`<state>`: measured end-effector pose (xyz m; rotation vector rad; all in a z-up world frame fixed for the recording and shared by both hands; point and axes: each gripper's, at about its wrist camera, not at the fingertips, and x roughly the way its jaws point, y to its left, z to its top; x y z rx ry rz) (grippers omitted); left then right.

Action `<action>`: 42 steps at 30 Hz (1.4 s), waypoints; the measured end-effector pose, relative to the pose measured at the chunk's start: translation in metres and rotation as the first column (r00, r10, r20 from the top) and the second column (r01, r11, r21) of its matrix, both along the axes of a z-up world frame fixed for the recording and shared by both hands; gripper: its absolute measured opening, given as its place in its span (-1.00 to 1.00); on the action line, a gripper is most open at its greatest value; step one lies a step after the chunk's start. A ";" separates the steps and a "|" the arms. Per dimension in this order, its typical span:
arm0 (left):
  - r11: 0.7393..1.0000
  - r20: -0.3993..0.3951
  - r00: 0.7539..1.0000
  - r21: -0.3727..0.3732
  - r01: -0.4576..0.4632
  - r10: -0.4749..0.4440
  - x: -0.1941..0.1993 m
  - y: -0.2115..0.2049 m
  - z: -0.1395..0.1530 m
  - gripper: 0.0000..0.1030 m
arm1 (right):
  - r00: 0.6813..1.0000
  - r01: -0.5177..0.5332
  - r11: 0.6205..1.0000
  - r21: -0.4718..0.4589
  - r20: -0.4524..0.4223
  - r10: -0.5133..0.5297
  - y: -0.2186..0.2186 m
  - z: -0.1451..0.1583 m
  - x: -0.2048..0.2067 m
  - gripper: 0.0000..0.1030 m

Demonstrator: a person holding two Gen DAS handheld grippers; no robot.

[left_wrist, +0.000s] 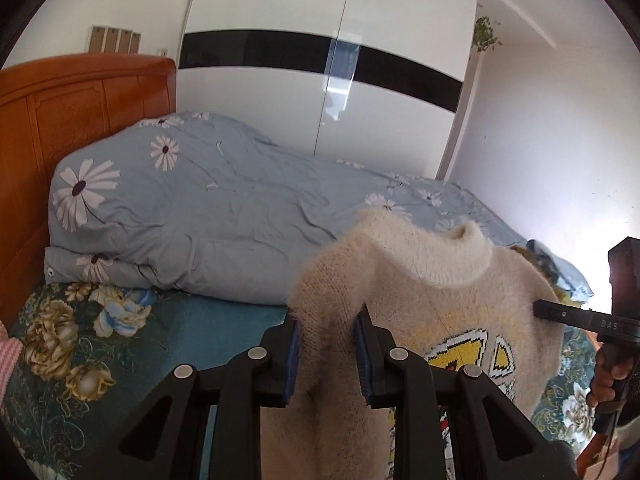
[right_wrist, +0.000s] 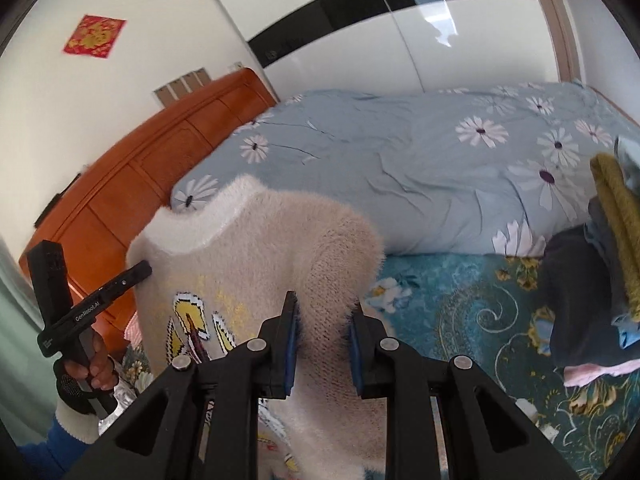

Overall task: Fold clothes
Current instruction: 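Lift the sweater by the shoulders with both grippers and shake it out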

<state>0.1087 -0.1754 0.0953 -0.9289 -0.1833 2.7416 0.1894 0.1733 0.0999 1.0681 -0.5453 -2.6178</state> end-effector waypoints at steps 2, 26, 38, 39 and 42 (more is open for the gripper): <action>1.000 0.059 0.998 0.014 -0.011 0.010 -0.026 0.007 -0.027 -0.50 | 0.999 0.033 0.999 0.026 0.040 -0.034 0.004 -0.023 -0.019 -0.56; 0.990 0.374 0.920 -0.112 -0.082 0.119 -0.228 0.050 -0.194 -0.50 | 0.908 0.119 0.980 0.161 0.381 -0.173 0.033 -0.192 -0.220 -0.55; 0.995 0.472 0.879 0.021 -0.095 0.074 -0.224 0.027 -0.199 -0.14 | 0.883 0.093 0.970 0.226 0.431 -0.186 0.035 -0.216 -0.224 -0.51; 0.994 0.476 0.877 0.048 -0.098 0.063 -0.218 0.021 -0.193 -0.12 | 0.887 0.098 0.971 0.219 0.423 -0.185 0.036 -0.213 -0.220 -0.49; 0.991 0.465 0.884 0.086 -0.100 0.049 -0.192 0.000 -0.178 0.05 | 0.898 0.118 0.975 0.187 0.400 -0.185 0.039 -0.202 -0.202 -0.22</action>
